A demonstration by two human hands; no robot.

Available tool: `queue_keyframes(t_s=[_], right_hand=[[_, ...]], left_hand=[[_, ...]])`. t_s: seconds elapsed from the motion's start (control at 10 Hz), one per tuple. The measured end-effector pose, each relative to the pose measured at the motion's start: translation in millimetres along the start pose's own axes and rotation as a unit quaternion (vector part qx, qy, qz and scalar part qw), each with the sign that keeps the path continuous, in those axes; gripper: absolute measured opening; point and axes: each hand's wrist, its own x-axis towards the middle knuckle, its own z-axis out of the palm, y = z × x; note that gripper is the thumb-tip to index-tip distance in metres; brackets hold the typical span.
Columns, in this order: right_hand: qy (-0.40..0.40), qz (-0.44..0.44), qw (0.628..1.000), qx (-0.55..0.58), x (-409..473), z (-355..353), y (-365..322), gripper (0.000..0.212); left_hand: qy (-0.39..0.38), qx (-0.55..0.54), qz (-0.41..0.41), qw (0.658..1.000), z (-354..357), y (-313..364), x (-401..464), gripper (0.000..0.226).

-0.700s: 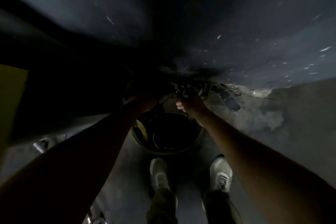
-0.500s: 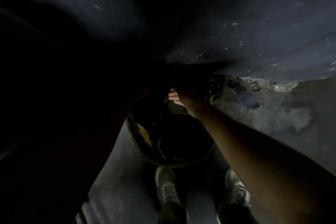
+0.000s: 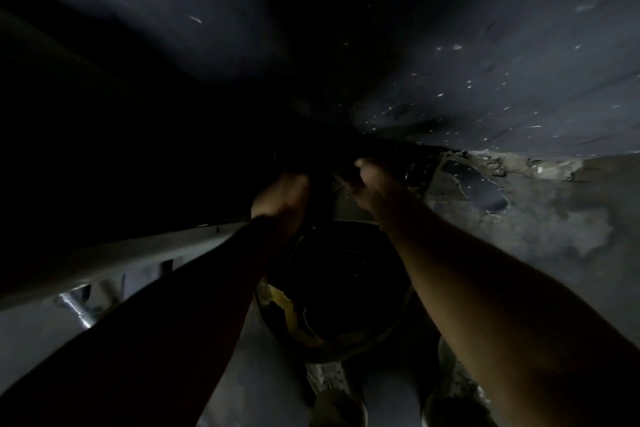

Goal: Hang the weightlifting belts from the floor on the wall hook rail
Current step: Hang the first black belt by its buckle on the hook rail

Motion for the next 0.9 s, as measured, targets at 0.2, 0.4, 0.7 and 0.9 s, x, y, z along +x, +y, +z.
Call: queue_keyframes(t_s=[0.2,0.4,0.7,0.9], right_hand=[[-0.045,-0.01,0.998,0.043,-46.9,-45.1,-21.2,0.045],[-0.137,-0.041,0.989,0.028,-139.5,-73.4,-61.1,0.021],[-0.147,-0.114,0.979,-0.089,-299.6,-80.3,-105.0,0.022],[-0.092,-0.18,0.95,-0.237,-402.6,-80.0,-122.4,0.042]], left_hand=[[0.031,0.051,0.054,0.997,-30.7,38.8,-46.0,0.055],[0.094,-0.046,0.137,0.985,-70.2,95.7,-74.5,0.042],[0.013,-0.318,0.104,0.942,-139.9,141.4,-184.4,0.064],[-0.039,-0.402,0.143,0.903,-168.7,159.0,-281.9,0.053]])
